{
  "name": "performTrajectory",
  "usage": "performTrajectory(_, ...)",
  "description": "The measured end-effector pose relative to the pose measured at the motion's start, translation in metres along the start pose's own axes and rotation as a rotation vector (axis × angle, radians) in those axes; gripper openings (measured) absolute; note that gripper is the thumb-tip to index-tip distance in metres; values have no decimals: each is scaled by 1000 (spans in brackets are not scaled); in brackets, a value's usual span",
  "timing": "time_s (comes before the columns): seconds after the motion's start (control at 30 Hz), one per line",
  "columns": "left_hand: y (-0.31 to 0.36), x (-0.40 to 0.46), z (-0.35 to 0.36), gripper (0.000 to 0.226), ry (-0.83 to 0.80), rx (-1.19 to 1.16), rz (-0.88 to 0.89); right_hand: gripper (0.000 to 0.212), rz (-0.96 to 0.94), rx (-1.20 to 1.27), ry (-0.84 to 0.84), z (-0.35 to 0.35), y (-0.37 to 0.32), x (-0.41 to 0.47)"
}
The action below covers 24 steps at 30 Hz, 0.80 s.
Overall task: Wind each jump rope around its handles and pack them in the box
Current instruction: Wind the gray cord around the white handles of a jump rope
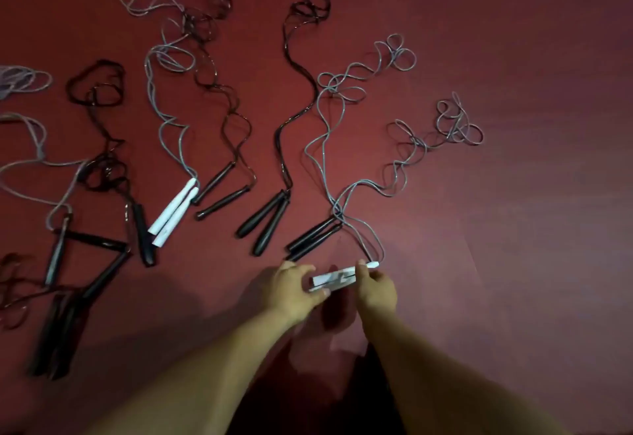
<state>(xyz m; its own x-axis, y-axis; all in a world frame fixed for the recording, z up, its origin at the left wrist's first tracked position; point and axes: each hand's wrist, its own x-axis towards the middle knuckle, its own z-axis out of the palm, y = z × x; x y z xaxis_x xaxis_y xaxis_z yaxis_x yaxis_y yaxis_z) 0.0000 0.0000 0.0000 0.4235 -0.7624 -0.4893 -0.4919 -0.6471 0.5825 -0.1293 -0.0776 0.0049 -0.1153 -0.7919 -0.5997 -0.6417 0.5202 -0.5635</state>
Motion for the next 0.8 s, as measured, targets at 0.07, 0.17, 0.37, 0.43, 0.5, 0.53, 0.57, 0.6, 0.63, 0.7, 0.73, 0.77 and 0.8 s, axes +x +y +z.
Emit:
performTrajectory(0.07,12,12,16,69,-13,-3,40,41,52,80,93,-8,3,10)
performTrajectory(0.17,27,26,39,73,-43,196,82,41,156,184,134,-10,6,30)
performTrajectory(0.37,30,31,47,32,-53,404,28,43,202,348,145,-7,-18,35)
performTrajectory(0.43,30,28,33,29,-99,384,28,45,160,333,140,-13,-27,34)
performTrajectory(0.5,30,18,15,24,-194,179,14,47,92,268,106,-20,-34,30)
performTrajectory(0.53,28,10,7,19,-263,17,7,46,29,212,91,-27,-36,23)
performTrajectory(0.57,27,1,-6,14,-315,-129,9,44,-67,140,95,-33,-43,12)
performTrajectory(0.6,28,-9,-21,13,-360,-218,-1,39,-187,66,109,-41,-49,0)
performTrajectory(0.63,31,-19,-39,12,-403,-242,-13,35,-320,10,111,-50,-57,-13)
performTrajectory(0.7,39,-38,-76,9,-468,-208,26,41,-549,-70,80,-66,-73,-41)
performTrajectory(0.73,46,-49,-97,8,-479,-190,68,49,-608,-83,51,-76,-84,-54)
performTrajectory(0.77,53,-57,-117,8,-471,-179,107,57,-627,-81,11,-85,-97,-66)
performTrajectory(0.8,59,-67,-138,8,-437,-167,143,63,-604,-73,-44,-95,-112,-80)
